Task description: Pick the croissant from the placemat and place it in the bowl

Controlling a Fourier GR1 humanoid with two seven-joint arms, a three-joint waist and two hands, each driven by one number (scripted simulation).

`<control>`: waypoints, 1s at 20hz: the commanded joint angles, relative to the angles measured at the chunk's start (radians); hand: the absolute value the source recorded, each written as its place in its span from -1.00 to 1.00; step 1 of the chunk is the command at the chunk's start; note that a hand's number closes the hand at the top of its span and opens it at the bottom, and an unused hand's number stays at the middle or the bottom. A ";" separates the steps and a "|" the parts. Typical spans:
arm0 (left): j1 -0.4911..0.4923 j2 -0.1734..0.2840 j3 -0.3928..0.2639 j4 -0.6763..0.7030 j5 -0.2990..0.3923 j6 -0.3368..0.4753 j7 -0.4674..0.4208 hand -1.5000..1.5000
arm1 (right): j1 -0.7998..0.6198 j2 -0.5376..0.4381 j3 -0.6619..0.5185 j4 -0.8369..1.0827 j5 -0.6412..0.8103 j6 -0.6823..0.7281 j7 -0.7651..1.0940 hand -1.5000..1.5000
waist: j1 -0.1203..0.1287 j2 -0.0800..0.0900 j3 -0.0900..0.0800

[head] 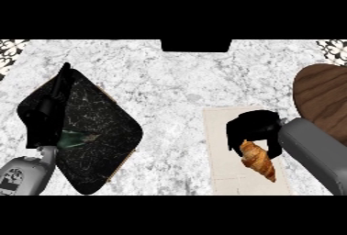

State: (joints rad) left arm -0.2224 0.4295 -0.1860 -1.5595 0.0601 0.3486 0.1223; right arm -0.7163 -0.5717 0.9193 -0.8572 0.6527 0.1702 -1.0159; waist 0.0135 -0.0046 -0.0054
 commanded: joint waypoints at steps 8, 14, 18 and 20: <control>0.032 0.030 0.065 -0.022 0.009 -0.043 0.003 0.00 | 0.176 0.061 -0.044 -0.091 -0.047 0.019 0.165 1.00 | -0.036 -0.009 0.004; 0.077 0.031 0.080 -0.011 -0.018 0.013 0.032 0.00 | 0.360 0.056 -0.154 -0.083 -0.083 -0.077 0.490 1.00 | -0.147 -0.041 0.001; 0.099 0.017 0.083 -0.019 -0.023 0.035 0.031 0.00 | 0.437 0.103 -0.184 -0.277 -0.107 -0.135 0.613 1.00 | -0.155 -0.044 -0.001; 0.097 0.027 0.093 -0.027 -0.009 0.023 0.046 0.00 | 0.498 0.102 -0.227 -0.356 -0.165 -0.153 0.629 1.00 | -0.166 -0.042 0.000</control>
State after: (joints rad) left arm -0.1369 0.4568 -0.0993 -1.5774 0.0465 0.3673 0.1564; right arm -0.3707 -0.5463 0.7145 -1.1143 0.5733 0.0542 -0.4899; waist -0.1307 -0.0677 -0.0329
